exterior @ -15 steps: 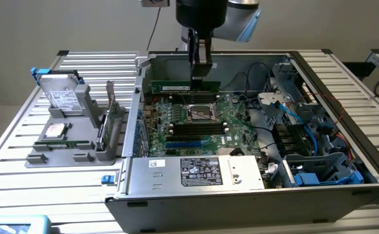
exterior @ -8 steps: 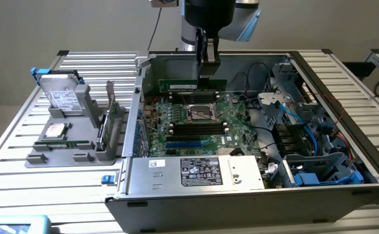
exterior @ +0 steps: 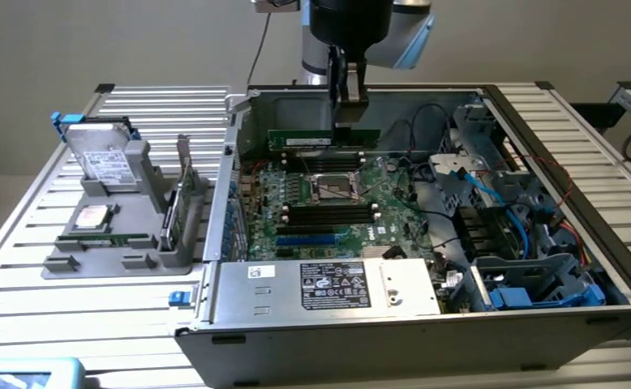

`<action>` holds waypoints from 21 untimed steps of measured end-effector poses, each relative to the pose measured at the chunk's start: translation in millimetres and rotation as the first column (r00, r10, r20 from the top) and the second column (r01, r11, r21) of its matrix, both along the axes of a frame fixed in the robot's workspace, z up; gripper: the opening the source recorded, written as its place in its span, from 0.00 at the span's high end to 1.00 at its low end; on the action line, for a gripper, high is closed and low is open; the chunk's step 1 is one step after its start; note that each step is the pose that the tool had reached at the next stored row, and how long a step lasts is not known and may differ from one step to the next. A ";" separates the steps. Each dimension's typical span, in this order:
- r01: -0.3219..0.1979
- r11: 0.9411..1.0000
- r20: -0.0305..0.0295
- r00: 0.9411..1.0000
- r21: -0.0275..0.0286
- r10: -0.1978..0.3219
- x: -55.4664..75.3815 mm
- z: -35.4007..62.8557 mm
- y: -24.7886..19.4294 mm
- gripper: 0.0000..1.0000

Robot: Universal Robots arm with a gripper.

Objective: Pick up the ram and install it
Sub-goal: 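Pick up the ram and move it above insertion slot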

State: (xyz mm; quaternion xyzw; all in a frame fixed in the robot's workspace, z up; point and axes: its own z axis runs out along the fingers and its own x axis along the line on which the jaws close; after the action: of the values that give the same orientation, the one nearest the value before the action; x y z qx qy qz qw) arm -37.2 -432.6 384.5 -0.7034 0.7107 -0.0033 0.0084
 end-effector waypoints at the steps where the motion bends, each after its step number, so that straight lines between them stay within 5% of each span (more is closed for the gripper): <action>1: 0.000 1.000 0.001 1.000 0.001 0.000 0.1 -0.4 1.0 0.87; 18: 0.000 1.000 0.003 1.000 0.011 0.000 3.5 -12.4 27.2 0.87; 21: 0.001 1.000 0.003 1.000 0.019 -0.001 4.8 -14.1 29.4 0.87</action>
State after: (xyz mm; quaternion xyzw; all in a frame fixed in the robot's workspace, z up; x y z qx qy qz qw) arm -32.4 -403.2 370.4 -0.7030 0.7110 0.0025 0.0164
